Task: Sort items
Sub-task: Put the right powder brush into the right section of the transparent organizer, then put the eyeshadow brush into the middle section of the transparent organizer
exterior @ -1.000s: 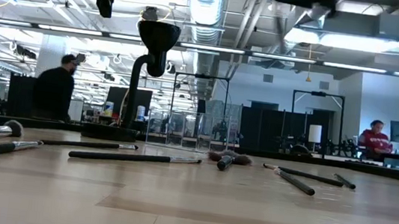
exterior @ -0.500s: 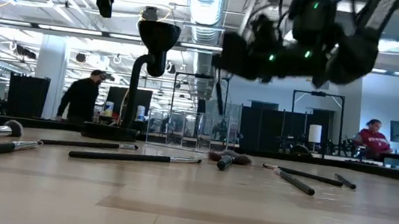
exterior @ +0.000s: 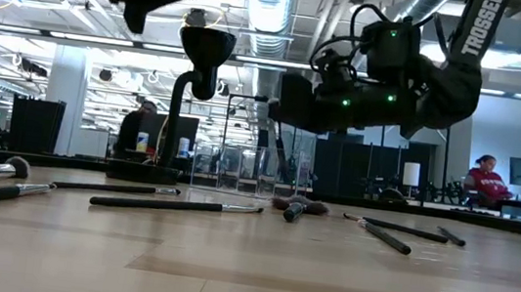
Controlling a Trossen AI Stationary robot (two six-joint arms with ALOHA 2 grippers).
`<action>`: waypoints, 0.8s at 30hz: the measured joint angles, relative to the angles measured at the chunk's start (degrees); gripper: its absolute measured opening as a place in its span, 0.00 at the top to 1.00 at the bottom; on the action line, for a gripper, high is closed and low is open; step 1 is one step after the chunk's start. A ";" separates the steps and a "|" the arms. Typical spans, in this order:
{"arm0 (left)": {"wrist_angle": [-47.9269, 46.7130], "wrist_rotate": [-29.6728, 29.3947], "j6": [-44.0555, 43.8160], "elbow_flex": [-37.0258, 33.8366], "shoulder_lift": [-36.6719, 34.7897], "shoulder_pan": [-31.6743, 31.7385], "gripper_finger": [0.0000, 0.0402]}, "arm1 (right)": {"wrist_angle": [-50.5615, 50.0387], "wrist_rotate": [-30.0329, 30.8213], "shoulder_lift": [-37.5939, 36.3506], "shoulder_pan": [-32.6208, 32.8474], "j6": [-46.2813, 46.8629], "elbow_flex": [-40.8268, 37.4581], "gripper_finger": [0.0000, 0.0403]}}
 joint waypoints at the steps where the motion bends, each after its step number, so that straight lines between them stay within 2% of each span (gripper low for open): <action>1: -1.96 0.36 -0.10 0.00 0.00 -0.06 0.78 | -0.11 0.06 0.00 0.00 -0.21 0.00 0.79; 7: -14.63 1.14 -6.39 -0.04 1.84 -2.64 0.78 | -1.86 0.09 0.00 0.12 -0.04 0.00 0.67; 15: -21.29 0.48 -16.61 -0.04 9.52 -6.92 0.78 | -1.42 0.05 -1.10 1.66 -2.85 0.01 0.56; 18: -21.35 -3.54 -16.94 -0.04 13.03 -8.72 0.78 | -1.48 0.42 -3.86 3.13 -5.86 0.28 0.53; 21: -21.20 -11.39 -18.25 -0.04 16.89 -10.26 0.78 | -1.54 1.42 -8.26 5.11 -8.36 0.80 0.52; 24: -19.96 -18.78 -23.36 -0.04 21.78 -11.86 0.78 | -2.33 1.64 -13.13 7.29 -11.54 0.98 0.52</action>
